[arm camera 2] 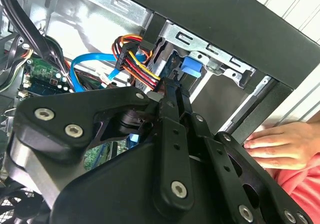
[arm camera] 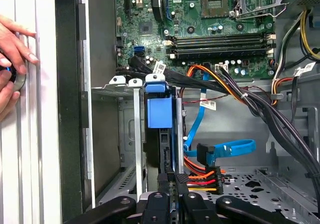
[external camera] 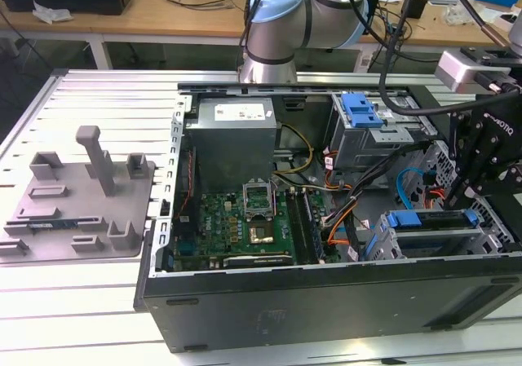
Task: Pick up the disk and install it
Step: 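Insert the first disk wire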
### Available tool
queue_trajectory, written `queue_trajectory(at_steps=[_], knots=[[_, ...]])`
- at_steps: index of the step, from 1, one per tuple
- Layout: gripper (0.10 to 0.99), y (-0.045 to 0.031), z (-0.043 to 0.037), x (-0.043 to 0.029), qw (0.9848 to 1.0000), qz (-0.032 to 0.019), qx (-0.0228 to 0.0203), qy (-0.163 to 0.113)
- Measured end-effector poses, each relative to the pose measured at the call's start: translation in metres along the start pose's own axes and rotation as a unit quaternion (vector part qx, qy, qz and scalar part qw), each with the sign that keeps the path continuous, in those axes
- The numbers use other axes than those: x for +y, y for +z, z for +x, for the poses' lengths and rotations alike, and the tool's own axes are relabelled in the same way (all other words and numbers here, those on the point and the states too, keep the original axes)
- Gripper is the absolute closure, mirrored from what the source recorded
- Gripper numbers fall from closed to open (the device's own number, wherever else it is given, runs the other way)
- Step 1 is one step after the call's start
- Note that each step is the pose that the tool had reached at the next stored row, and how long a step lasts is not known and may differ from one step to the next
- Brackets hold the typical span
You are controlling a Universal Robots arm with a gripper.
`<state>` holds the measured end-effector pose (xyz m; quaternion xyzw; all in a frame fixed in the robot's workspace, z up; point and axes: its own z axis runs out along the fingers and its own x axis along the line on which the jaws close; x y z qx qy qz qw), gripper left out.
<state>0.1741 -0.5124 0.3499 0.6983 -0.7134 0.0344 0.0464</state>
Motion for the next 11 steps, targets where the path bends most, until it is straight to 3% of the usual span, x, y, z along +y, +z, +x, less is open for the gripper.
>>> queue_trajectory(at_steps=[11], knots=[[0.922,0.0029,-0.0003,-0.0002,1.0000,0.0000,0.0001,0.000]])
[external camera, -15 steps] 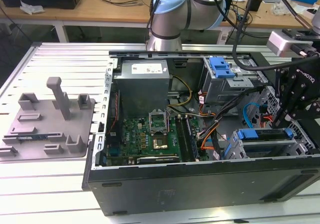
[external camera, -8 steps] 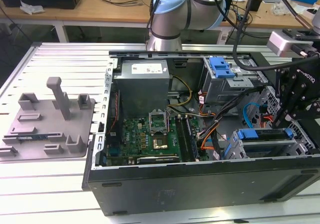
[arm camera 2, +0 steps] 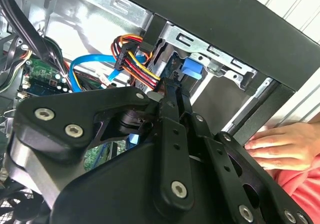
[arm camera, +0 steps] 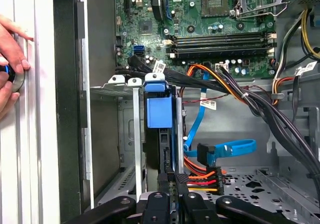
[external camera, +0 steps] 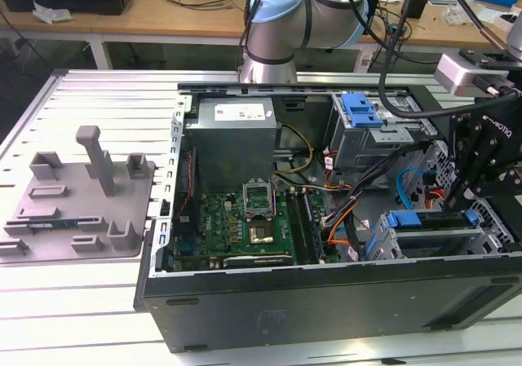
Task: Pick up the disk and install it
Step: 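Insert the first disk wire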
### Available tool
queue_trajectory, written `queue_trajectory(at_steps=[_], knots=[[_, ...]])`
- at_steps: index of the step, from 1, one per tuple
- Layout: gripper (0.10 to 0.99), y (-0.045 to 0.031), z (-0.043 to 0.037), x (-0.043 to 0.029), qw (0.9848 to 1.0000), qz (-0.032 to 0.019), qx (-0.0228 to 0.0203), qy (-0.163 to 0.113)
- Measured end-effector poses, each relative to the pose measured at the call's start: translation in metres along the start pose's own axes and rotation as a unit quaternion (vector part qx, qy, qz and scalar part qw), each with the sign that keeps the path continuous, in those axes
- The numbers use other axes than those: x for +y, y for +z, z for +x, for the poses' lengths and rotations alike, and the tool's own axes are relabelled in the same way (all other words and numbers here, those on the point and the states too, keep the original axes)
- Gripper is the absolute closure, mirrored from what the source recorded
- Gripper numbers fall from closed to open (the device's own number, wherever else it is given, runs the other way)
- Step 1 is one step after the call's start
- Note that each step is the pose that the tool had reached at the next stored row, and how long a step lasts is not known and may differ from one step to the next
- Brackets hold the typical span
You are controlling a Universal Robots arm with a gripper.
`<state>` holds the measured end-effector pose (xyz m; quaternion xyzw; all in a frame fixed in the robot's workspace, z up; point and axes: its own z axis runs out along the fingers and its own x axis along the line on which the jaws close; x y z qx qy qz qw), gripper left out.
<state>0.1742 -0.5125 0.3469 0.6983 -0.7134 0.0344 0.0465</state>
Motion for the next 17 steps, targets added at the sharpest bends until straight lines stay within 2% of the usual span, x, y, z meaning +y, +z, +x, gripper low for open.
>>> queue_trajectory(at_steps=[10,17], knots=[[0.922,0.0041,-0.0002,-0.0003,1.0000,0.0000,0.0000,0.000],[0.922,0.0064,0.0026,-0.0004,1.0000,0.0000,0.0001,0.000]])
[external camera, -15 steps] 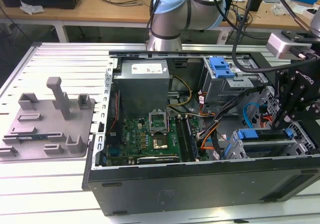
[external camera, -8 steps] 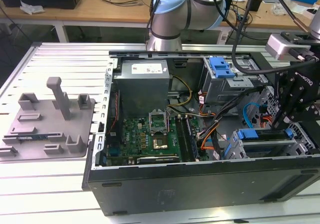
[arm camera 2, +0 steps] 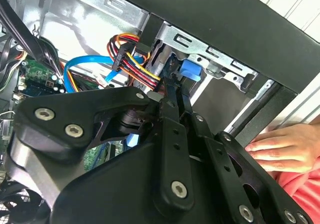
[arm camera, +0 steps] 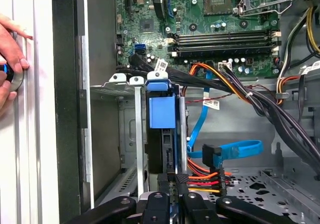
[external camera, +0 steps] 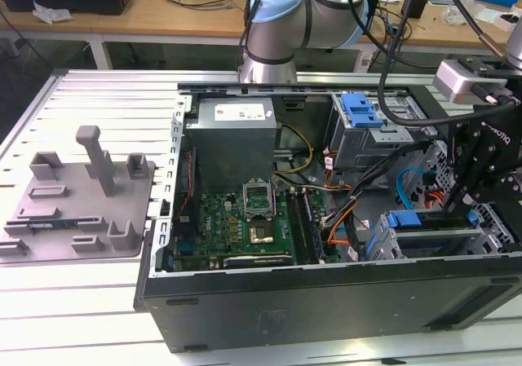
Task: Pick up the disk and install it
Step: 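Insert the first disk wire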
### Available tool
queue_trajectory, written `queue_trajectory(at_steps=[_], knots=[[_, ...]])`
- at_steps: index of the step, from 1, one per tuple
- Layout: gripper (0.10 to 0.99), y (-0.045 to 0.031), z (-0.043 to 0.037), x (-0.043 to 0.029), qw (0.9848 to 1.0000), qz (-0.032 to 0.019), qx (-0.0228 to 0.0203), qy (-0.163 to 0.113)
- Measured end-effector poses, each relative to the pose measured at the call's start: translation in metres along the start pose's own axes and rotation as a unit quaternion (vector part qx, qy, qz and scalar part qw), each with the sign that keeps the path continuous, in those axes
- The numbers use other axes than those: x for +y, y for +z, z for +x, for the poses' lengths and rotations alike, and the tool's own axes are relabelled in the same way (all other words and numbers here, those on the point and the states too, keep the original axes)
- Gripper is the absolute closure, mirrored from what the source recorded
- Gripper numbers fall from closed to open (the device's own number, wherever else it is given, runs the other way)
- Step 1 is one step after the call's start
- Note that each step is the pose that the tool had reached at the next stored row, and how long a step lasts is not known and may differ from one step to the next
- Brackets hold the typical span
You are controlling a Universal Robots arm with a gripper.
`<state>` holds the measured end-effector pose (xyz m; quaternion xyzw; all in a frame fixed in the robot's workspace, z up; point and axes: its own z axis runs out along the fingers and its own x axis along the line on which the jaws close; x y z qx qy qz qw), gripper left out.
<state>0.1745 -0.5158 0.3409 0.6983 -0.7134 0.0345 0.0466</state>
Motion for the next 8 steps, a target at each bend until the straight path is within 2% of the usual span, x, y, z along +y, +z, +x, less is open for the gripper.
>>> queue_trajectory(at_steps=[8], knots=[[0.922,0.0021,-0.0002,0.0000,1.0000,0.0000,0.0000,0.000]])
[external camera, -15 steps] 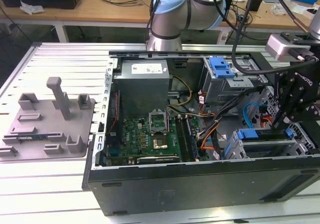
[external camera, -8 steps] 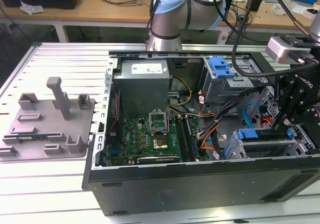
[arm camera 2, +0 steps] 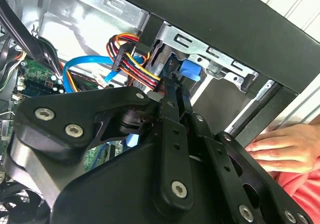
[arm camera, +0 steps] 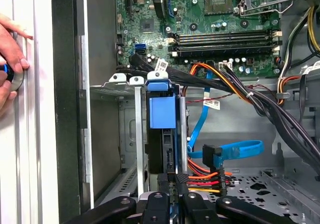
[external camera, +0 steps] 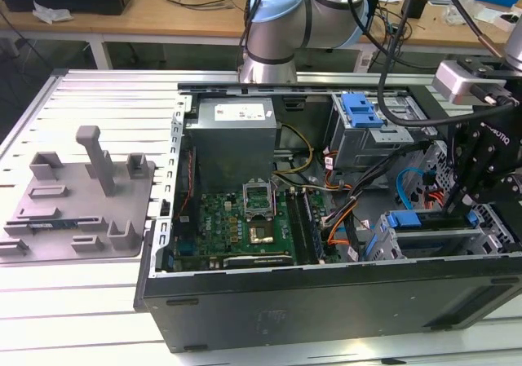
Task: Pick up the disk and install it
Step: 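Insert the first disk wire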
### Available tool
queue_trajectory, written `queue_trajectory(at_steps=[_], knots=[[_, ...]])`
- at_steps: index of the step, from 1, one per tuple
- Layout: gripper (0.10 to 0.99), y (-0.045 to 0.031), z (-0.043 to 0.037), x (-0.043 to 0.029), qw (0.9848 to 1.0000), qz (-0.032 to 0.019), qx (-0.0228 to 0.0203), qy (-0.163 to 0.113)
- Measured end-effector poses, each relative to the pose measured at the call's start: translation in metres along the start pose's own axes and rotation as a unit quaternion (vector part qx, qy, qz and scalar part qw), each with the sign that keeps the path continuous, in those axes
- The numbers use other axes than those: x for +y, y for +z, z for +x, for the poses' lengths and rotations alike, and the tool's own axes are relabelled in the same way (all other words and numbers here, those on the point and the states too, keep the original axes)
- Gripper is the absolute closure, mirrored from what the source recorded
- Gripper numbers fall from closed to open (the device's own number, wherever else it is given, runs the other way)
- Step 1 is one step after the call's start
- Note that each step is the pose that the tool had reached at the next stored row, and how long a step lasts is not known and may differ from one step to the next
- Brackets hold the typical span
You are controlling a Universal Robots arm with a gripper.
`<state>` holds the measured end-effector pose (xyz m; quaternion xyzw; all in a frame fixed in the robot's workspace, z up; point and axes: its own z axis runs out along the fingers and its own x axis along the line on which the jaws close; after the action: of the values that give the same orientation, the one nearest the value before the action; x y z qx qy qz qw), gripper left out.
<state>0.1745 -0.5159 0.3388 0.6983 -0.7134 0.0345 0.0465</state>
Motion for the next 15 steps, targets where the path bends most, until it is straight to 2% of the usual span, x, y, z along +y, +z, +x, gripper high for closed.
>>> queue_trajectory(at_steps=[3,6,11,15], knots=[[0.922,-0.0019,0.0002,0.0000,1.0000,0.0000,-0.0009,0.000],[0.922,-0.0116,0.0010,0.0002,1.0000,0.0000,0.0018,0.000],[0.922,-0.0122,0.0009,0.0002,1.0000,0.0001,0.0029,0.000],[0.922,-0.0125,-0.0029,0.0005,1.0000,0.0000,0.0029,0.000]])
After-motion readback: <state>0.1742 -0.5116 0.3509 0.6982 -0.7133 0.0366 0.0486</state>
